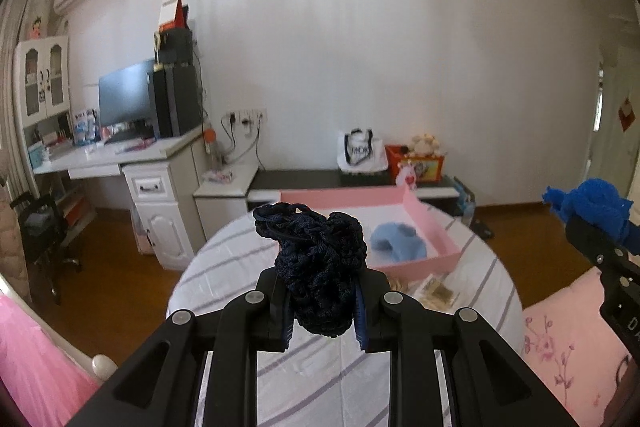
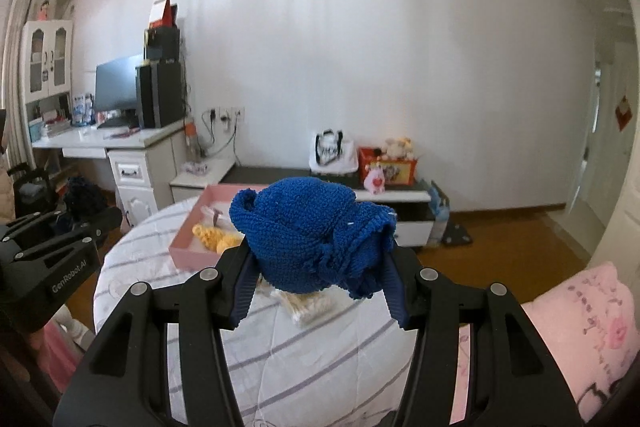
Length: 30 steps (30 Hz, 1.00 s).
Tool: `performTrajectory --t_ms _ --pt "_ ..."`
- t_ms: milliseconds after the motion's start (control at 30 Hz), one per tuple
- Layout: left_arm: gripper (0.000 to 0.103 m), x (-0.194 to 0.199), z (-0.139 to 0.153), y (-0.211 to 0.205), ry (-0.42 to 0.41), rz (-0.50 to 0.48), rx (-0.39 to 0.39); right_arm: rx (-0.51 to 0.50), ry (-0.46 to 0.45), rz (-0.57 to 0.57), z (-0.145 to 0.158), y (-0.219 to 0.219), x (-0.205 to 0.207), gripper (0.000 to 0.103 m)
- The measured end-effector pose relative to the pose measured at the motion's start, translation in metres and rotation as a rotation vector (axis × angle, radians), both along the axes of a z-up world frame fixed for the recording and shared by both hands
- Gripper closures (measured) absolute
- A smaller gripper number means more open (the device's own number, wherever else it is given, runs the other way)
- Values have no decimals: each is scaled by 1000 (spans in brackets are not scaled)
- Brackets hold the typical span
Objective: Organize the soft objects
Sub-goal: 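Carry the blue toy toward the tray with the right gripper while the left holds the navy item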
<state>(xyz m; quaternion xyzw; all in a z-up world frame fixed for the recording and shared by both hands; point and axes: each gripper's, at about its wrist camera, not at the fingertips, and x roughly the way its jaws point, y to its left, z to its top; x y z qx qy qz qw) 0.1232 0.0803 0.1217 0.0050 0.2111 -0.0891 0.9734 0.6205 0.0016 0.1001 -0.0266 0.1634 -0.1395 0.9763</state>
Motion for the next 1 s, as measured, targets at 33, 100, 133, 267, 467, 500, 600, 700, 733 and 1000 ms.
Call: performTrajectory --t_ms 33,100,133,267,467,500,600,700,733,1000 --pt "83 -4 2 1 -9 2 0 -1 -13 2 3 1 -2 53" --pt "83 -11 5 2 -31 9 5 -4 -38 3 8 3 -6 53" --pt "83 -15 7 2 -46 13 8 -6 -47 2 10 3 -8 53" --pt "83 -29 8 4 -85 17 -6 -25 -85 -6 18 8 -10 53" --pt "83 -44 -5 14 -105 19 -27 -42 -107 -14 21 14 -7 52" --pt "83 -43 -8 16 -101 21 -28 -41 -104 -13 21 14 -5 52" --pt "83 -36 -15 19 -88 28 -23 -39 -94 -10 18 13 2 52" --pt "83 -21 -18 16 -65 22 -26 -37 -80 -9 17 11 13 52" --pt "83 -15 -19 16 -55 16 -27 -36 -76 -9 17 10 16 52" --pt "83 57 -6 12 -1 4 -9 -28 -11 6 14 7 68 52"
